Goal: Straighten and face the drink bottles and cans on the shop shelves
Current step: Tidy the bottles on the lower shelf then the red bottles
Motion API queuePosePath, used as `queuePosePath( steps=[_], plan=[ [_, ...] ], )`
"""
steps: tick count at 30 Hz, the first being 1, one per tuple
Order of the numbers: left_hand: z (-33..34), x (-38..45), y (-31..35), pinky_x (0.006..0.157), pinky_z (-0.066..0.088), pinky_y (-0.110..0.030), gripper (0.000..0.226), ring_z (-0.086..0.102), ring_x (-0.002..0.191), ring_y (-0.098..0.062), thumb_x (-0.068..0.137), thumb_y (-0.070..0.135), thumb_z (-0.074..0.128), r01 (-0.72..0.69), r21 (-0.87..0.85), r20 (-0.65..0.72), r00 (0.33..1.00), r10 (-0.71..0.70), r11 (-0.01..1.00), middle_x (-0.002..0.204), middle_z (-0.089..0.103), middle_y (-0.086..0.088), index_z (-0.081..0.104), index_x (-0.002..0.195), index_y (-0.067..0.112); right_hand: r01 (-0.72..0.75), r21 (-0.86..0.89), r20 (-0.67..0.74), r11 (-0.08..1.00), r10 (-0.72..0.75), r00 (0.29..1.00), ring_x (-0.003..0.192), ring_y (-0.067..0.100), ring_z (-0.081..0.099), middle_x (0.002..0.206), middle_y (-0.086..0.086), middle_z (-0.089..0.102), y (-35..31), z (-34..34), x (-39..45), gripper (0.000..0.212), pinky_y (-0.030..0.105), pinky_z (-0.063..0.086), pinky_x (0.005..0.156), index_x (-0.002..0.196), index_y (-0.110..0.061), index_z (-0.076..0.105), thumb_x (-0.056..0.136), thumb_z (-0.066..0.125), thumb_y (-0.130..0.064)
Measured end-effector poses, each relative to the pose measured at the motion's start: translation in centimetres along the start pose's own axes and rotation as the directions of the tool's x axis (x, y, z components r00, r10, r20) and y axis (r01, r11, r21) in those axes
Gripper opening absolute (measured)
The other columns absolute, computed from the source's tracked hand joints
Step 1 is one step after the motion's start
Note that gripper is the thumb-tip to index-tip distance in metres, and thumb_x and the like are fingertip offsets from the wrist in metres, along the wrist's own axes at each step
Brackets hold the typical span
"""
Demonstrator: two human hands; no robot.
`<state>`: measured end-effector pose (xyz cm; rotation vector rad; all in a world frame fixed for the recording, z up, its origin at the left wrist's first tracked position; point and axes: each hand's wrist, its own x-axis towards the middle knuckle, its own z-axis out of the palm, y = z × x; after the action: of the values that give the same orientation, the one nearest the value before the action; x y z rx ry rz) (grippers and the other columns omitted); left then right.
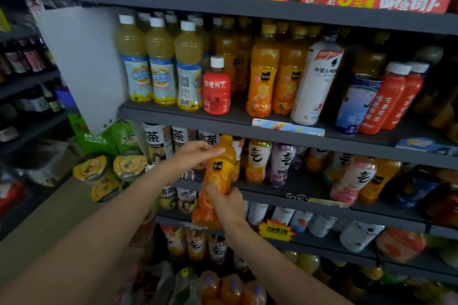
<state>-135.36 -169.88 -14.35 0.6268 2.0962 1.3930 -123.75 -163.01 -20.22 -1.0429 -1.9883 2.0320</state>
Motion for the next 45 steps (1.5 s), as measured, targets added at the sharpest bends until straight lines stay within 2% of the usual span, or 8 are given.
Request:
queuePosePath(
  steps=[7,10,14,18,23,26,33,45],
  plan=[
    [-10.4,-2.7,-3.1,0.074,0.057,-0.028,0.055,0.060,0.095,-0.021,0.063,0.041,0.074,0.253,-0.285,0.148,0.965,-0.218,0.925,0.103,0.060,-0.006,0.062,0.109,0.014,0.235,-0.188,0.010,0.954,-0.237,0.971,0.088,0.015,0.056,0.100,0.001,0.058,-0.9,8.5,-0.1,0.044,0.028,0.044,0.072,0.098,-0.018,0.047,0.073,0.075,-0.040],
    [-12.3,-3.0,-2.2,0.073,0.055,-0.023,0.045,0.062,0.077,-0.014,0.072,0.034,0.069,0.226,-0.277,0.180,0.967,-0.181,0.934,0.085,0.067,-0.002,0.058,0.110,0.014,0.329,-0.199,-0.033,0.923,-0.342,0.939,0.096,0.020,0.057,0.105,0.005,0.058,-2.2,10.4,0.6,0.053,0.034,0.049,0.078,0.103,-0.016,0.049,0.068,0.076,-0.046],
    [-13.4,-2.1,0.3,0.088,0.048,-0.031,0.064,0.056,0.104,-0.021,0.064,0.034,0.073,0.106,-0.272,0.193,0.980,-0.054,0.956,0.117,0.063,-0.007,0.054,0.122,0.015,0.447,-0.208,-0.076,0.870,-0.470,0.879,0.098,0.018,0.056,0.105,0.004,0.057,-5.2,10.6,1.4,0.055,0.033,0.048,0.081,0.106,-0.017,0.047,0.069,0.077,-0.043],
    [-13.6,-0.7,4.1,0.084,0.053,-0.032,0.075,0.063,0.104,-0.021,0.056,0.039,0.086,-0.050,-0.324,0.209,0.970,0.124,0.945,0.112,0.067,-0.004,0.053,0.120,0.019,0.603,-0.285,-0.130,0.745,-0.653,0.746,0.095,0.020,0.054,0.102,0.008,0.055,-9.2,8.9,2.4,0.054,0.035,0.048,0.079,0.102,-0.014,0.046,0.069,0.078,-0.043],
    [-10.8,0.4,9.0,0.073,0.046,-0.020,0.043,0.059,0.094,-0.007,0.070,0.026,0.079,-0.321,0.044,-0.034,0.946,0.322,0.946,0.097,0.062,0.013,0.054,0.105,0.029,0.743,-0.347,-0.044,0.572,-0.802,0.596,0.095,0.018,0.054,0.102,0.007,0.056,-15.5,4.7,3.2,0.057,0.026,0.044,0.076,0.103,-0.011,0.052,0.066,0.068,-0.052],
    [-11.6,1.2,11.0,0.071,0.047,-0.018,0.051,0.059,0.092,-0.004,0.070,0.024,0.079,-0.408,0.005,-0.130,0.905,0.405,0.913,0.098,0.062,0.012,0.053,0.115,0.022,0.700,-0.513,0.074,0.497,-0.787,0.613,0.111,0.018,0.049,0.113,0.003,0.051,-18.9,0.8,4.8,0.062,0.023,0.037,0.090,0.116,-0.012,0.057,0.072,0.068,-0.055],
    [-12.1,2.2,11.3,0.080,0.043,-0.026,0.057,0.055,0.098,-0.010,0.068,0.022,0.082,-0.361,0.151,-0.133,0.915,0.381,0.920,0.103,0.059,0.008,0.053,0.117,0.021,0.435,-0.566,-0.127,0.701,-0.595,0.793,0.126,0.038,0.039,0.137,0.022,0.035,-20.4,2.6,10.1,0.082,0.040,0.036,0.099,0.138,0.001,0.025,0.078,0.074,-0.029],
    [-7.6,5.9,11.0,0.092,0.048,-0.035,0.058,0.058,0.107,-0.019,0.064,0.027,0.085,-0.346,0.287,-0.169,0.900,0.403,0.893,0.114,0.063,-0.002,0.060,0.114,0.012,0.521,-0.506,-0.426,0.687,-0.725,0.542,0.114,0.024,0.046,0.122,0.007,0.044,-18.3,-2.2,7.0,0.080,0.031,0.040,0.086,0.125,-0.011,0.036,0.064,0.083,-0.030]
  ],
)
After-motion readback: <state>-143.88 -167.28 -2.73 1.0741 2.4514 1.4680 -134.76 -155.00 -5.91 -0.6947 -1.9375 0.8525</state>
